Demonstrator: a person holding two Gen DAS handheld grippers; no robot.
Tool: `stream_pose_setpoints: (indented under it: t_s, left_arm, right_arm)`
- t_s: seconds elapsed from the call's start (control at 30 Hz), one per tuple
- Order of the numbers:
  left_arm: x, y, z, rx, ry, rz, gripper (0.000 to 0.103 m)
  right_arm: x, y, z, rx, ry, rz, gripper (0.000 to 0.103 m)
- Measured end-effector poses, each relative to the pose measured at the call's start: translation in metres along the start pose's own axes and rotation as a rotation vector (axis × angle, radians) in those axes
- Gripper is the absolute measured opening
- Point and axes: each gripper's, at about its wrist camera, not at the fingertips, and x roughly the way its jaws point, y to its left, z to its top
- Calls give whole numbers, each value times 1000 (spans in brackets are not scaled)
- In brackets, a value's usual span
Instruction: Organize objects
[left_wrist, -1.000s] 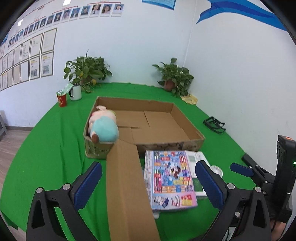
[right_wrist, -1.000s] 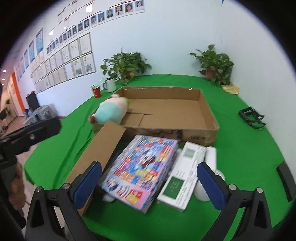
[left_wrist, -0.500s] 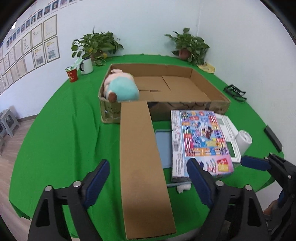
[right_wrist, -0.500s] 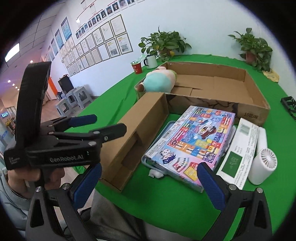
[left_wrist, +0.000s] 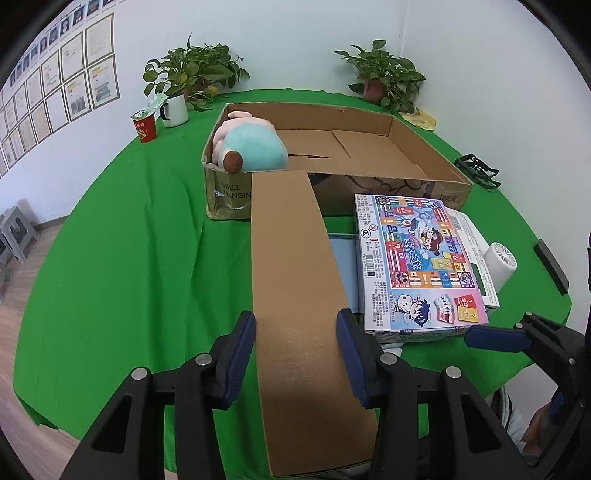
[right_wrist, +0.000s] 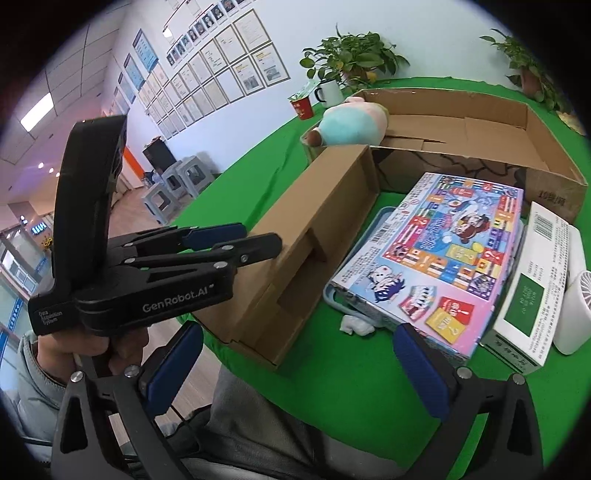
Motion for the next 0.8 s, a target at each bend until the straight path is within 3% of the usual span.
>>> stream_pose_setpoints:
  t_s: [0.13,0.23,0.3,0.37,0.43,0.5,0.8]
  left_arm:
    - [1,5,2,-10,9,-14,41]
    - [0,7,3,-13,20,-27,41]
    - [-1,11,4,-26,21,-45,40]
    - [-5,16,6,-43,13,-58,41]
    - [-10,22,8,-54,4,-75,41]
    - [-15,25,10,-58,-5,-95,41]
    - [-20,58,15,-88,0,-101,41]
  right_arm:
    - [4,6,0,-7,-1,57,94]
    - [11,14,2,-22,8,113,64]
    - [16,21,2,-46,8,115,38]
    - [20,27,3,-63,6,138,25]
    - [21,32,5,-82,-12,132,22]
    - [23,34,7,-90,-19,146,9]
    - [51,53,19,-125,-15,267,9]
